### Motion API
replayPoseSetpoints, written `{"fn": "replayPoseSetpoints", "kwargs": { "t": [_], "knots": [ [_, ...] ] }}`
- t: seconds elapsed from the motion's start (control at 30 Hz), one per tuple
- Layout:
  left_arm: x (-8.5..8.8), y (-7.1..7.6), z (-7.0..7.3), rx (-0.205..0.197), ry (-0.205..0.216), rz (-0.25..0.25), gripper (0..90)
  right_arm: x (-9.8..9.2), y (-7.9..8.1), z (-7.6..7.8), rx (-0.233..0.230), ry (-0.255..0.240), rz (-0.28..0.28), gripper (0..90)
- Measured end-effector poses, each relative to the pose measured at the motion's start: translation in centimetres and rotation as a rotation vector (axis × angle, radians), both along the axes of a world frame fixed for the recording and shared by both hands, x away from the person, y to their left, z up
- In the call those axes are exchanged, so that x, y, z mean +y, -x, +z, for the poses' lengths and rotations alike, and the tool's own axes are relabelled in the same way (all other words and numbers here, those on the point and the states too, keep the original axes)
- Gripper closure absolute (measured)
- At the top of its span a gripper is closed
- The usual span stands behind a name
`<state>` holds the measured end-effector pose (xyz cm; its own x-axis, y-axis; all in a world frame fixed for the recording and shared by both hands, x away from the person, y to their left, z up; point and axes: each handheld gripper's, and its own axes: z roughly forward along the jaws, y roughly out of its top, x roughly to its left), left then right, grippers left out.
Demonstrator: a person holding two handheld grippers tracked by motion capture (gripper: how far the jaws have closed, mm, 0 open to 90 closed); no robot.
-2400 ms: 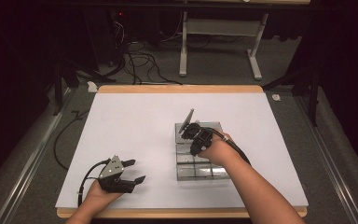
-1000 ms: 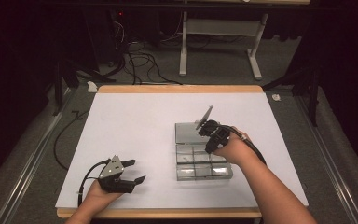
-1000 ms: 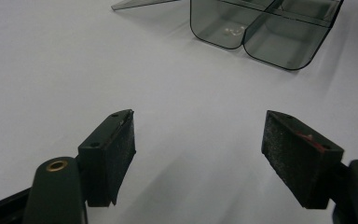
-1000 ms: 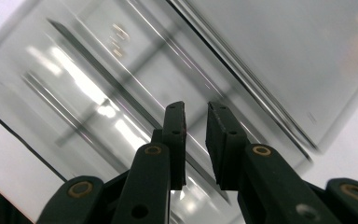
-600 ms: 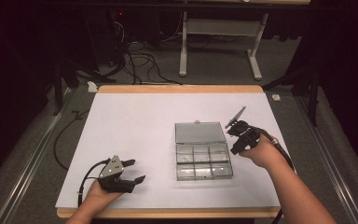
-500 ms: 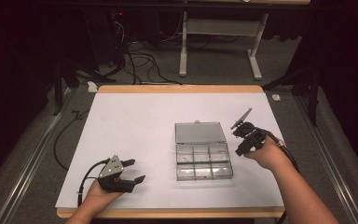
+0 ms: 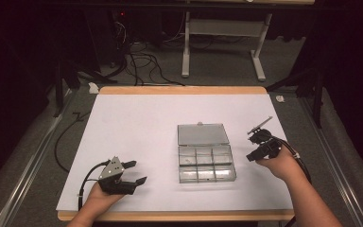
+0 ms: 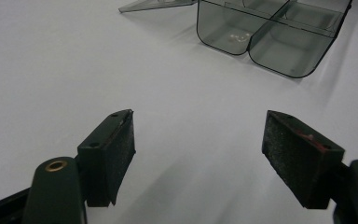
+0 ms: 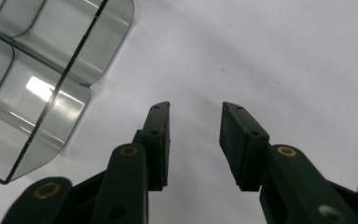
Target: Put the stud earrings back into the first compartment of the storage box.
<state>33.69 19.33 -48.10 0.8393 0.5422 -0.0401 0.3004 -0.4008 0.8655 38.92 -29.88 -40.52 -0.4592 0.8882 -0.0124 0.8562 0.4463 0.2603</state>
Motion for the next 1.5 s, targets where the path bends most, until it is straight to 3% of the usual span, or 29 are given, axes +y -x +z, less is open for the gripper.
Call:
{"fn": "replayPoseSetpoints", "kwargs": {
  "t": [0.27, 0.4, 0.6, 0.77, 0.83, 0.93, 1.0, 1.03, 1.1, 1.27, 1.5],
  "knots": [
    [0.0, 0.0, 0.0, 0.0, 0.003, -0.001, 25.9, 0.0, 1.5, -0.8, -0.116, -0.083, -0.03, 54.9],
    [0.0, 0.0, 0.0, 0.0, 0.002, -0.001, 25.9, 0.0, 2.8, -1.3, -0.244, -0.12, -0.053, 48.2],
    [0.0, 0.0, 0.0, 0.002, 0.003, 0.004, 25.9, -0.2, 4.7, -2.7, -0.399, -0.19, -0.113, 46.1],
    [0.1, -0.1, 0.0, 0.007, 0.012, 0.007, 25.9, 0.1, 6.5, -4.7, -0.525, -0.235, -0.169, 44.8],
    [0.1, -0.1, 0.0, 0.007, 0.009, 0.005, 25.9, 0.0, 7.1, -5.5, -0.571, -0.275, -0.196, 43.3],
    [0.0, -0.1, 0.0, 0.01, 0.008, -0.003, 25.9, -0.9, 8.5, -6.8, -0.679, -0.347, -0.253, 45.0],
    [0.0, -0.1, 0.0, 0.005, 0.004, -0.01, 25.9, -1.8, 8.8, -6.7, -0.688, -0.424, -0.284, 41.1],
    [0.0, -0.1, 0.0, 0.004, 0.001, -0.013, 25.9, -1.9, 9.0, -6.6, -0.712, -0.435, -0.287, 41.5],
    [0.0, -0.1, 0.0, 0.002, -0.002, -0.015, 26.0, -1.7, 9.0, -7.0, -0.702, -0.428, -0.279, 40.0],
    [-0.1, -0.1, 0.0, 0.005, -0.003, -0.012, 26.0, -0.5, 8.9, -6.9, -0.703, -0.33, -0.221, 41.1],
    [-0.1, -0.1, 0.0, 0.002, -0.006, -0.016, 26.0, -0.7, 8.8, -7.0, -0.694, -0.347, -0.237, 40.7]
  ]
}}
